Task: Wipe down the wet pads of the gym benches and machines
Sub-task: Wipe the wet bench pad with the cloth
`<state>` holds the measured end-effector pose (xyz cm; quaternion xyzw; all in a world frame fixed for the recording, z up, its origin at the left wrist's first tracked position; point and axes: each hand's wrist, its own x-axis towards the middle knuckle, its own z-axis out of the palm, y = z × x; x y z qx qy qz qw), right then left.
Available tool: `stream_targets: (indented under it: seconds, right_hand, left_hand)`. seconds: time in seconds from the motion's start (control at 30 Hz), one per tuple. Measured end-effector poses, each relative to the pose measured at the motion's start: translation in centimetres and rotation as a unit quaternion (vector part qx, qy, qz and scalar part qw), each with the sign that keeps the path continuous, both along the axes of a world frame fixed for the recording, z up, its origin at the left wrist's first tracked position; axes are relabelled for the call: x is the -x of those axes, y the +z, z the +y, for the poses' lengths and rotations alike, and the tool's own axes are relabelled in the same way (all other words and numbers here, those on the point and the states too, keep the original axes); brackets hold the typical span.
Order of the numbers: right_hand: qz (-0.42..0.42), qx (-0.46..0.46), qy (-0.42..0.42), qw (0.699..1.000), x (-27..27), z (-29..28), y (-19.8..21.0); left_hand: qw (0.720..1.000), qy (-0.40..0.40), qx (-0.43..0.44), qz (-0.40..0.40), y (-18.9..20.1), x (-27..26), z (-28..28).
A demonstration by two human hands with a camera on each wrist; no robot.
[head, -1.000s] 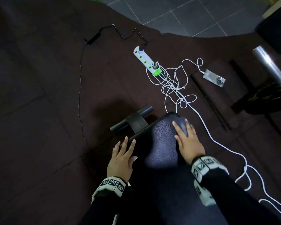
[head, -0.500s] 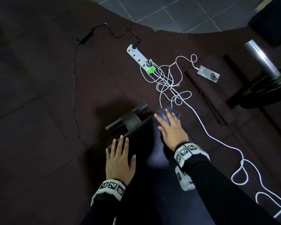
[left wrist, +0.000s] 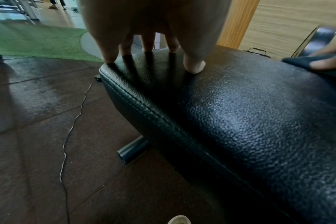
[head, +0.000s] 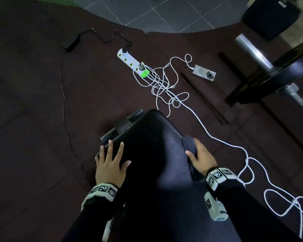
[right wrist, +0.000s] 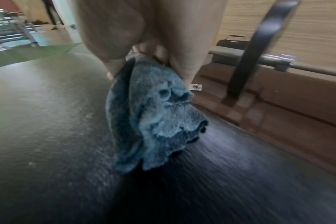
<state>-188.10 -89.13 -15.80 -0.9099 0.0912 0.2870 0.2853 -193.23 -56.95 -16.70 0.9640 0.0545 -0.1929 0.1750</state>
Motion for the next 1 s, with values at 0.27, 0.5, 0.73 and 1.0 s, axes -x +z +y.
stream_targets:
  seconds: [0.27, 0.5, 0.73, 1.0]
  right_hand:
    - [0.085, 0.011, -0.089, 0.992, 7.9, -6.7, 1.0]
    - [0.103, 0.047, -0.089, 0.990, 7.9, -6.8, 0.1]
    - [0.070, 0.041, -0.008, 0.997, 1.3, -2.0, 0.0]
    - [0.063, 0.018, -0.033, 0.997, 6.5, -6.4, 0.3]
  left_hand:
    - [1.000, 0.020, 0.002, 0.000, -0.6, 0.2, 0.1]
    - [1.000, 0.021, 0.003, -0.001, -0.8, 0.3, 0.0]
    - [0.999, 0.033, 0.000, 0.010, -0.7, 0.3, -0.1]
    - [1.000, 0.029, 0.000, 0.012, -0.8, 0.3, 0.0]
